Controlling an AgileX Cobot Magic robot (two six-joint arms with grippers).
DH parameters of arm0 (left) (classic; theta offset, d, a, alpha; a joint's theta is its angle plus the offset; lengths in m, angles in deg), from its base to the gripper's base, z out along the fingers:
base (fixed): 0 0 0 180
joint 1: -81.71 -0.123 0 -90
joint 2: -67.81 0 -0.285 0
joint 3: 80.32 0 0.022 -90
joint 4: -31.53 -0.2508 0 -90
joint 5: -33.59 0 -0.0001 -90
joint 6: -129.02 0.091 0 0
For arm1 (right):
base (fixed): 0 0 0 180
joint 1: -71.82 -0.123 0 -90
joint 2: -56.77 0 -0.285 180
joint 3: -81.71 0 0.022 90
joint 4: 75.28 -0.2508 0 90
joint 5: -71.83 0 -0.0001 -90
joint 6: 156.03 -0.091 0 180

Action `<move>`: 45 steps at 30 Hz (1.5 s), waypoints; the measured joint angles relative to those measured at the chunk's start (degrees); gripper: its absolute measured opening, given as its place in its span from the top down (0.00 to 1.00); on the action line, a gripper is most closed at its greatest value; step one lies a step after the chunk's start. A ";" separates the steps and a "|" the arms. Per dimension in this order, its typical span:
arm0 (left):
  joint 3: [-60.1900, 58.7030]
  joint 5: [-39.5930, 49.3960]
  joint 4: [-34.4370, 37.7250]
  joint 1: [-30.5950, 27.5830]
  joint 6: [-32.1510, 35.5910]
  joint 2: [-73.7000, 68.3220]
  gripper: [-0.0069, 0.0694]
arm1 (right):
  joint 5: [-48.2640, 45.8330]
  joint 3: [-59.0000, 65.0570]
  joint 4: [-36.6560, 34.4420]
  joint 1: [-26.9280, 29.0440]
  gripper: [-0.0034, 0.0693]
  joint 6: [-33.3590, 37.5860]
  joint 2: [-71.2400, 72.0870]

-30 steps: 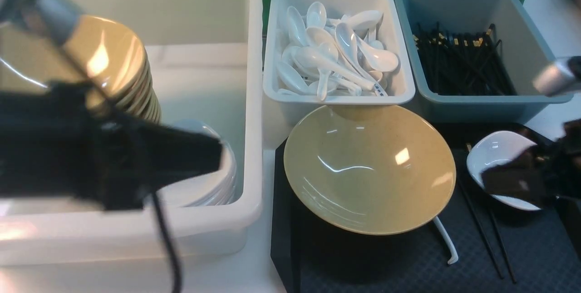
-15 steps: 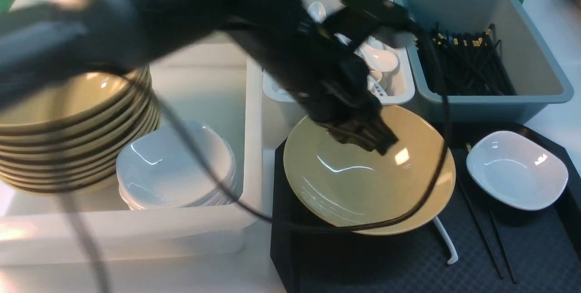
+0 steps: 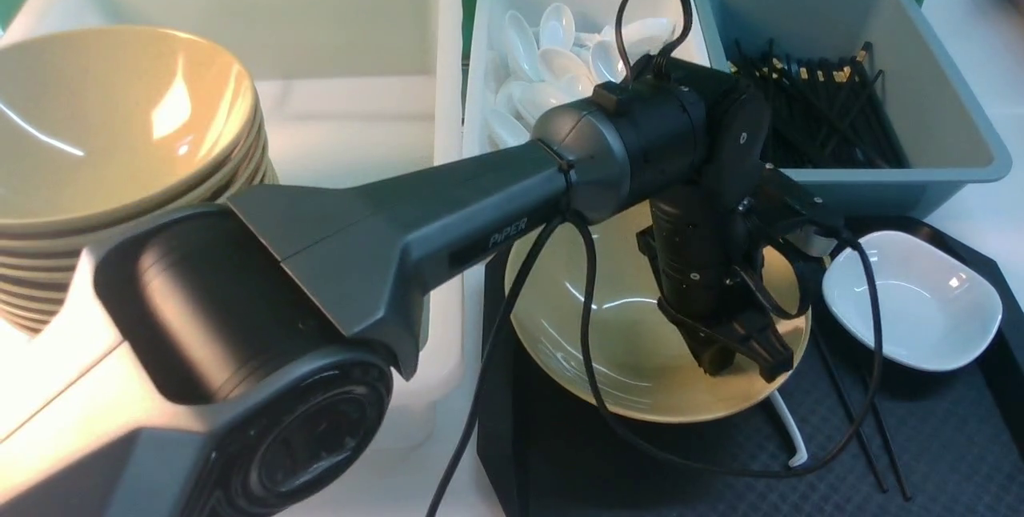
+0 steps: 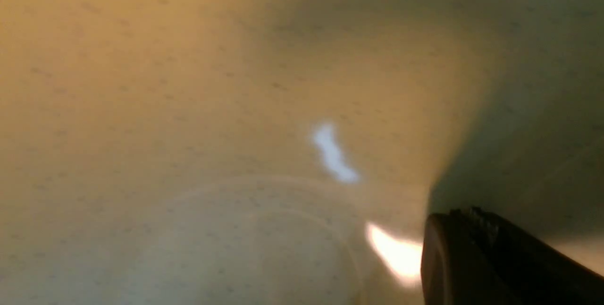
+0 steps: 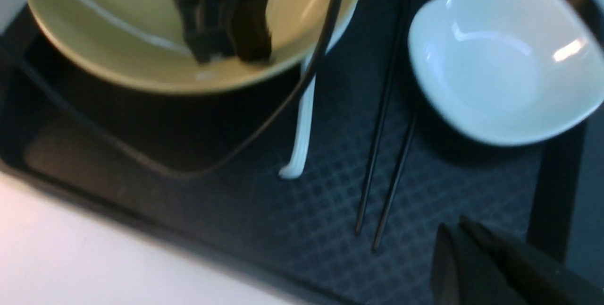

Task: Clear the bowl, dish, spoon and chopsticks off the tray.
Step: Use the left arm to grab the yellow noodle bowl on the left

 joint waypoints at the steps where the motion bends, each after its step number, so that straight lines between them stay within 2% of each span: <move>1: 0.04 0.47 1.70 -0.06 0.63 0.00 0.92 | 1.06 0.28 0.00 0.00 0.91 -0.02 0.67; 2: 0.04 0.58 2.12 -0.06 0.82 0.00 0.92 | 1.20 0.37 0.00 0.00 0.91 -0.02 0.76; 6: 0.06 1.48 14.38 0.29 4.93 0.05 0.92 | 3.89 2.00 0.00 0.00 0.91 -0.02 1.29; 9: 0.06 1.59 16.76 0.57 5.44 0.81 0.92 | 4.87 2.85 0.00 0.00 0.91 -0.40 1.40; 13: 0.06 1.76 11.67 -0.45 2.83 4.25 0.92 | 5.37 3.21 0.00 0.00 0.91 -0.57 1.45; 14: 0.06 1.97 6.31 -1.88 -0.20 7.58 0.92 | 5.59 3.21 0.00 0.00 0.91 -0.57 1.51; 19: 0.31 2.40 -3.78 -6.19 -5.41 12.85 0.90 | 6.84 3.21 0.00 0.00 0.91 -1.05 1.51; 25: 0.27 2.58 -5.33 -9.21 -5.54 11.88 0.74 | 8.45 4.41 -0.06 0.00 0.91 -1.68 1.51; 29: 0.27 2.58 -9.00 -9.66 -5.49 9.06 0.50 | 8.59 4.84 -0.22 0.00 0.90 -1.74 1.51; 31: 0.27 2.58 -10.09 -9.73 -5.49 7.71 0.43 | 8.98 4.84 -0.27 0.00 0.90 -1.84 1.51; 34: 0.27 2.58 -10.58 -9.73 -5.49 5.23 0.38 | 9.67 4.84 -0.27 0.00 0.90 -2.11 1.51; 36: 0.27 2.58 -10.21 -9.73 -5.55 4.17 0.38 | 9.84 4.84 -0.27 0.00 0.90 -2.11 1.51; 38: 0.27 2.53 -8.64 -9.73 -5.59 2.77 0.43 | 9.91 4.84 -0.29 0.00 0.90 -2.53 1.51; 45: -0.12 2.53 4.24 -10.47 -4.13 3.00 0.86 | 9.95 4.84 -0.29 0.00 0.89 -3.01 1.51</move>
